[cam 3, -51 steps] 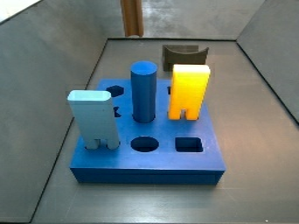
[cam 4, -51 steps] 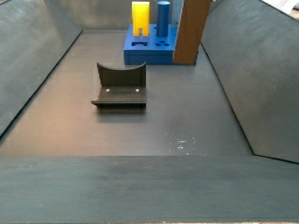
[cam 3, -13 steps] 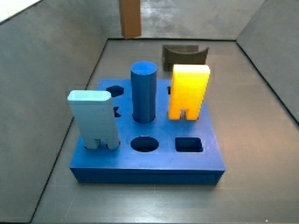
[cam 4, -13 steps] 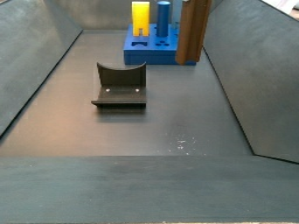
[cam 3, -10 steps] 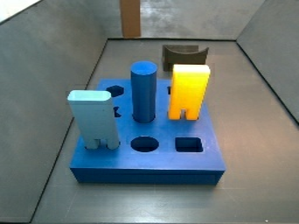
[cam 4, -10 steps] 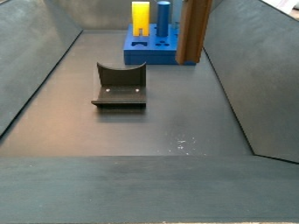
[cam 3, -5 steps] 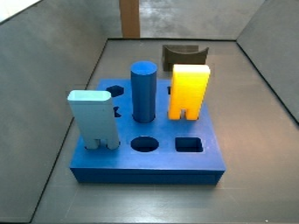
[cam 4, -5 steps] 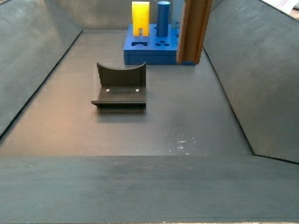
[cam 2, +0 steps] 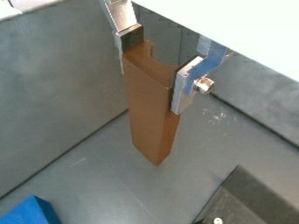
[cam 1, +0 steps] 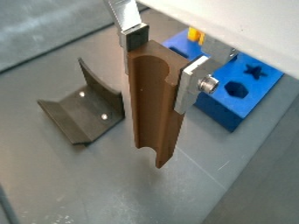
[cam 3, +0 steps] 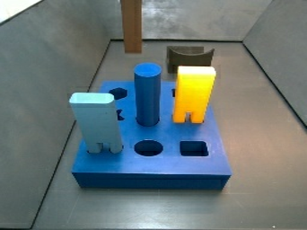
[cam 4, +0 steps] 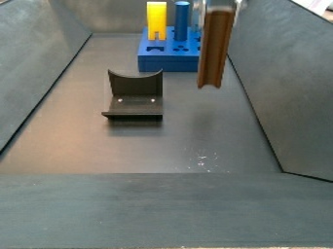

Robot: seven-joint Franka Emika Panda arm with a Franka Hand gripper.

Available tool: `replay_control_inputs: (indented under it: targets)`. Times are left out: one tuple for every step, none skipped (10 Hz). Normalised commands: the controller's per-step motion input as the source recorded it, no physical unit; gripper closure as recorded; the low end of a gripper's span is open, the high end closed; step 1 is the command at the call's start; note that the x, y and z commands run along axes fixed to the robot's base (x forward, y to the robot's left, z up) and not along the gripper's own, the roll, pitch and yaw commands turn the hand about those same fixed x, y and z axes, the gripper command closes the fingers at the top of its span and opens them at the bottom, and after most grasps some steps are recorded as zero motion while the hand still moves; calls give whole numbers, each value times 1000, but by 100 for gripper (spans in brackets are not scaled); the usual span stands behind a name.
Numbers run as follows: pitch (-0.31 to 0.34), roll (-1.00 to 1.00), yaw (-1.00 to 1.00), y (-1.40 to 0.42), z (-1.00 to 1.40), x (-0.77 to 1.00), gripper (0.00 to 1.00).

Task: Pick up the arch object. Move up. Rotate the arch object. Move to above the board. Insert the arch object.
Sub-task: Rotate the arch object.

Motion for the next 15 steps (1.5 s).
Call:
replay_control_inputs:
  targets:
    - [-31, 26, -53, 11, -1000, 17, 100]
    - [-33, 32, -46, 16, -973, 22, 100]
    - [-30, 37, -43, 19, -805, 24, 100]
    - [-25, 42, -39, 21, -644, 26, 100]
    - [-25, 48, -36, 22, -489, 24, 100]
    - [-19, 51, -33, 15, -368, 7, 100]
    - [-19, 51, -33, 15, -368, 7, 100]
    - [-17, 50, -34, 10, -371, 0, 100]
    - [-18, 50, -33, 11, -368, 4, 100]
    - [-18, 50, -34, 11, -368, 5, 100]
    - [-18, 50, -34, 11, -368, 5, 100]
    - [-18, 50, -33, 11, -368, 5, 100]
    - [-18, 50, -33, 11, -368, 5, 100]
    - [-18, 50, -33, 11, -368, 5, 100]
    - [-18, 50, -33, 10, -368, 5, 100]
